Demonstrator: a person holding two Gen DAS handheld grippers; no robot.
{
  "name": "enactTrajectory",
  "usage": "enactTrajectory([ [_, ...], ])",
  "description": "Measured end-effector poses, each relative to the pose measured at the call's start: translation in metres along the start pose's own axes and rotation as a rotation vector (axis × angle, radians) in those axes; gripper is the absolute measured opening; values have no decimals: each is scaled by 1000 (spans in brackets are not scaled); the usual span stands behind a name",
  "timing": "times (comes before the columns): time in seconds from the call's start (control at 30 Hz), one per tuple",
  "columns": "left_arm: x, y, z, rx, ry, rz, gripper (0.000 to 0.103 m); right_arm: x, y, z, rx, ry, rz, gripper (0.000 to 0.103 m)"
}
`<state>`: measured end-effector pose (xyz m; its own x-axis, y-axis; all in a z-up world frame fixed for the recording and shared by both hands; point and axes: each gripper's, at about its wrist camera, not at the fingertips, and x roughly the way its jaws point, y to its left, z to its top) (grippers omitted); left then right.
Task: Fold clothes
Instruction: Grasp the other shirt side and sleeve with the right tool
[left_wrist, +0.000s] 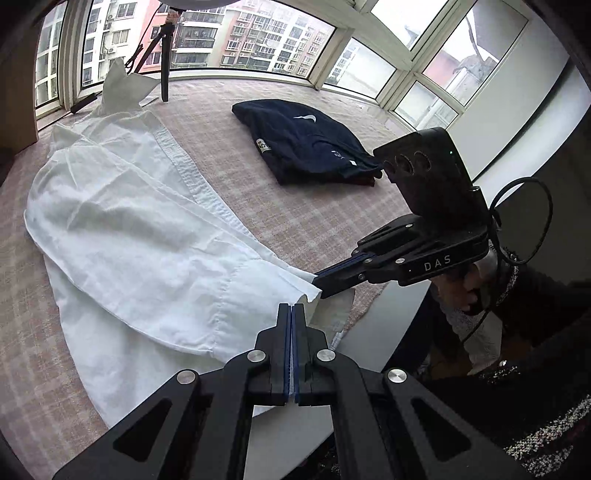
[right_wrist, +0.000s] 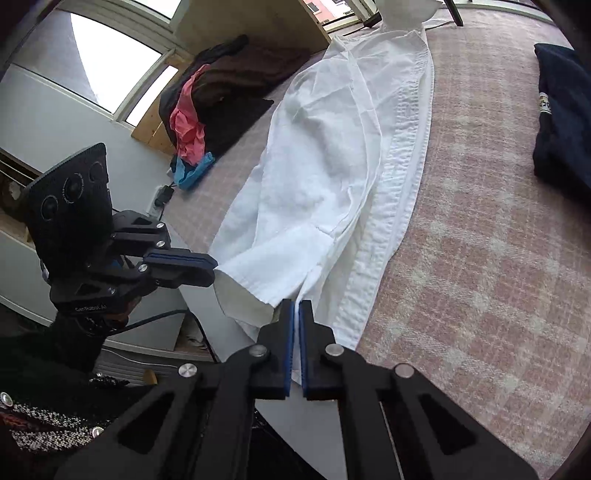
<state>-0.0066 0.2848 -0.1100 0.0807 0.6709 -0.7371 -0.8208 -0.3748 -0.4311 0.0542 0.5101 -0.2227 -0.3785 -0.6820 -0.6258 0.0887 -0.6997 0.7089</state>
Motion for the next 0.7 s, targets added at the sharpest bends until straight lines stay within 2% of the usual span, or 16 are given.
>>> enactTrajectory([
  [0.07, -19, -4, 5, 2, -43, -21, 0, -4, -11, -1, 108, -74, 101, 3],
  [0.17, -27, -12, 11, 11, -72, -73, 0, -5, -39, -17, 302, -198, 263, 3],
  [0.27, -9, -16, 9, 32, -25, -79, 0, -9, -32, -22, 240, -186, 103, 7],
  [0.33, 6, -12, 4, 24, 17, -75, 0, -11, -26, -25, 188, -172, -15, 5],
  [0.37, 14, -11, 1, 20, 39, -72, 0, -13, -23, -26, 162, -164, -75, 8],
  [0.43, 21, -8, -3, 5, 52, -89, 0, -16, -17, -29, 110, -150, -193, 26],
  [0.47, 21, -8, -5, -4, 50, -100, 0, -21, -17, -25, 120, -155, -133, 48],
  [0.5, 20, -8, -5, -10, 45, -104, 0, -28, -18, -21, 136, -162, -50, 57],
  [0.57, 14, -10, -4, -6, 23, -115, 0, -31, -24, -14, 174, -157, 24, 57],
  [0.7, 6, -17, -2, 26, 1, -117, 0, 11, -43, -3, 344, -42, 174, 57],
])
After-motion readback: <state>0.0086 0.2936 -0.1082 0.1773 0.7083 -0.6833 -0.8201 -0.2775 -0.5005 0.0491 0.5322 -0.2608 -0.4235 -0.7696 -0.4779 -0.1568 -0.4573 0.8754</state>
